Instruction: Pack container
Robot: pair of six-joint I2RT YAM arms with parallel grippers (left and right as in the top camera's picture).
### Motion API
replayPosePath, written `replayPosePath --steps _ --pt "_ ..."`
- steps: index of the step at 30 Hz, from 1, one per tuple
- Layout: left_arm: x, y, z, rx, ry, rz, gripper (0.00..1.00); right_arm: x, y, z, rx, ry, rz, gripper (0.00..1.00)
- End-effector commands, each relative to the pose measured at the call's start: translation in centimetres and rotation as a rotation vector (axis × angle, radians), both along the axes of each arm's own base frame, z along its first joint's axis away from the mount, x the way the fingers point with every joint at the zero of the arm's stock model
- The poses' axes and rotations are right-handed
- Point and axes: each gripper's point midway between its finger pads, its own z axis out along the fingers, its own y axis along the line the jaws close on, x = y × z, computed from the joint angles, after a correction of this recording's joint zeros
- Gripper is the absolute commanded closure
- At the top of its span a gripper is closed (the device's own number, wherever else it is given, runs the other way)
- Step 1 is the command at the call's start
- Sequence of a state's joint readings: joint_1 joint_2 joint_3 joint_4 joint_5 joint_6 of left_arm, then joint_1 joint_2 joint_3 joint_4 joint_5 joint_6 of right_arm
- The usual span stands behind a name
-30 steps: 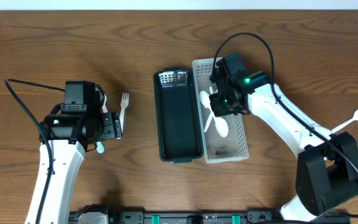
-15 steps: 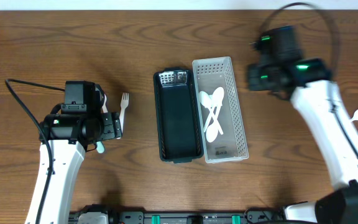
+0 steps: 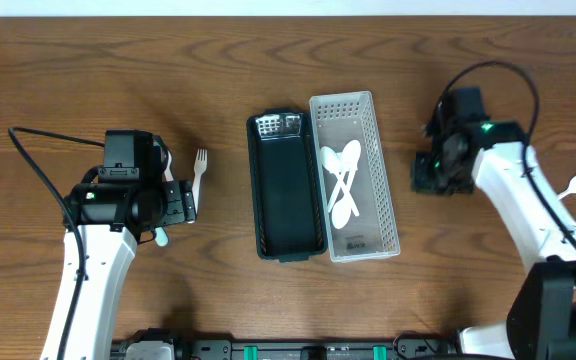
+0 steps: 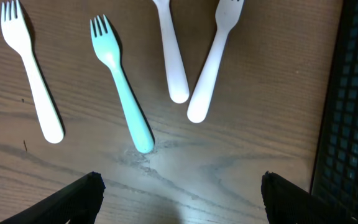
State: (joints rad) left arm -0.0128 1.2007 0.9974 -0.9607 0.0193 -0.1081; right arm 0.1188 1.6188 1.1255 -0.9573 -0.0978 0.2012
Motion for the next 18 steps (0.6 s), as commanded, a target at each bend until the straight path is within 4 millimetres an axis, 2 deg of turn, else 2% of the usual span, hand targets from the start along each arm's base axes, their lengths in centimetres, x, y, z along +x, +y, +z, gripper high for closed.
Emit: replayPosePath --steps 1,7,18 --pt "0.4 0.3 0.5 0.007 -0.016 0.011 0.16 -1.4 2.0 -1.1 0.06 0.04 0.044 0.99" --pt "0.4 0.3 0.5 0.007 -0.016 0.01 0.16 -2.7 4.8 -1.4 0.133 0.06 0.153 0.98" --pt "0.4 0.3 0.5 0.007 -0.015 0.01 0.16 -3.3 6.9 -1.3 0.155 0.056 0.236 0.98"
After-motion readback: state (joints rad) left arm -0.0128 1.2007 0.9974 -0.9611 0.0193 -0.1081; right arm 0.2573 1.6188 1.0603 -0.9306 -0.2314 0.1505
